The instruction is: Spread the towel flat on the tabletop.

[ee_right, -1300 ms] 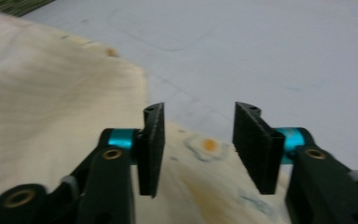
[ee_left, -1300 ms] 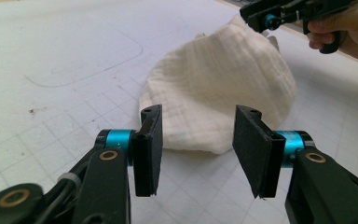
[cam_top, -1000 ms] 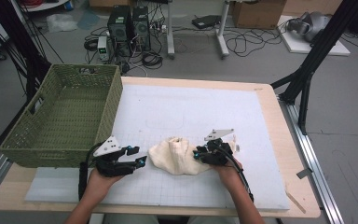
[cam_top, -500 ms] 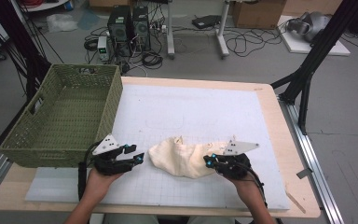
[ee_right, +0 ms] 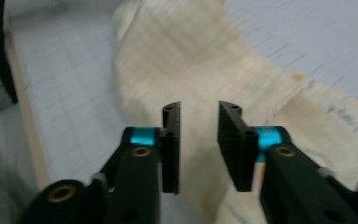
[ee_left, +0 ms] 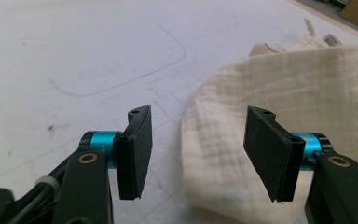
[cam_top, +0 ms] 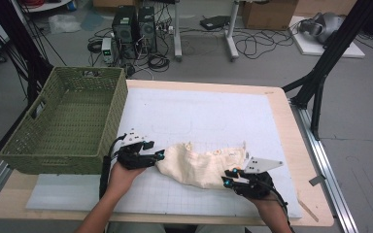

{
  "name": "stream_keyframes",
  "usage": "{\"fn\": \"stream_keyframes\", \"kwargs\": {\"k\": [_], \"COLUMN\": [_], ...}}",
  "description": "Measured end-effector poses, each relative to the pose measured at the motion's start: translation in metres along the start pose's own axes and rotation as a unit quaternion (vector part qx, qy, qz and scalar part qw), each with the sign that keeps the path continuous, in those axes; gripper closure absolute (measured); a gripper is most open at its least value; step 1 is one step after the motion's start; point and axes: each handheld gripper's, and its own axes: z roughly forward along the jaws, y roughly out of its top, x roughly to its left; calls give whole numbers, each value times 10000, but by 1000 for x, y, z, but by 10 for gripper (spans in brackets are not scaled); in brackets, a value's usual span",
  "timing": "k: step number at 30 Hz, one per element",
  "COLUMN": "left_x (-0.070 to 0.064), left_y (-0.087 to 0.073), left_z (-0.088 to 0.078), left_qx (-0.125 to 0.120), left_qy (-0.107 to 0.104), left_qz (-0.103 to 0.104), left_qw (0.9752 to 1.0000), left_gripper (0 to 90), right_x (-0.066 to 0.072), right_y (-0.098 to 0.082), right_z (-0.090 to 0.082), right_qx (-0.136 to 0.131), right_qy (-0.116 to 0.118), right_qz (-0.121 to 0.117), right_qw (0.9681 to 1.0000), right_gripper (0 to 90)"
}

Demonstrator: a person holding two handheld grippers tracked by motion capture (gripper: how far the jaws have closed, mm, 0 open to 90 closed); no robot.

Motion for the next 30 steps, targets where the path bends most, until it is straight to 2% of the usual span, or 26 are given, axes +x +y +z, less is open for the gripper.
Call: {"fn": "stream_keyframes", "kwargs": {"k": [2, 3, 6, 9, 11, 12, 14, 18, 23, 26, 27, 29, 30], "left_x": [-3, -4, -7, -11, -15, -16, -21, -25, -24, -23, -22, -21, -21], "left_y": [3, 5, 4, 1, 0, 0, -1, -2, -8, -10, -11, -14, -15], "left_z": [7, 11, 23, 31, 32, 32, 29, 21, 4, -9, -13, -21, -24], "left_qx": [2, 74, 406, 771, 856, 859, 756, 583, 385, 248, 209, 189, 190], "left_qy": [-39, -64, 37, 21, -71, -98, -85, -178, -210, -254, -266, -287, -322], "left_qz": [55, 91, 275, 553, 733, 822, 1175, 1216, 1187, 1211, 1210, 1240, 1260], "left_qw": [10000, 9999, 9988, 9955, 9936, 9929, 9902, 9907, 9920, 9920, 9921, 9917, 9913], "left_gripper": [417, 417, 424, 497, 584, 664, 861, 867, 868, 867, 866, 867, 867], "right_x": [-6, -9, -18, -28, -35, -39, -44, -49, -45, -42, -41, -38, -37], "right_y": [7, 11, 22, 32, 38, 41, 46, 59, 70, 74, 74, 74, 73], "right_z": [-1, 1, 7, 16, 24, 28, 36, 55, 80, 87, 89, 93, 95], "right_qx": [-125, -202, -301, -185, -129, -71, -21, 173, 377, 369, 378, 534, 574], "right_qy": [-252, -386, -661, -916, -980, -1009, -986, -799, -498, -151, 32, 405, 491], "right_qz": [38, 105, 111, 151, 137, 127, 107, 15, -159, -191, -179, -221, -239], "right_qw": [9996, 9990, 9973, 9955, 9950, 9948, 9951, 9966, 9979, 9990, 9991, 9975, 9969], "right_gripper": [522, 501, 482, 490, 505, 519, 548, 626, 630, 606, 597, 600, 587]}}
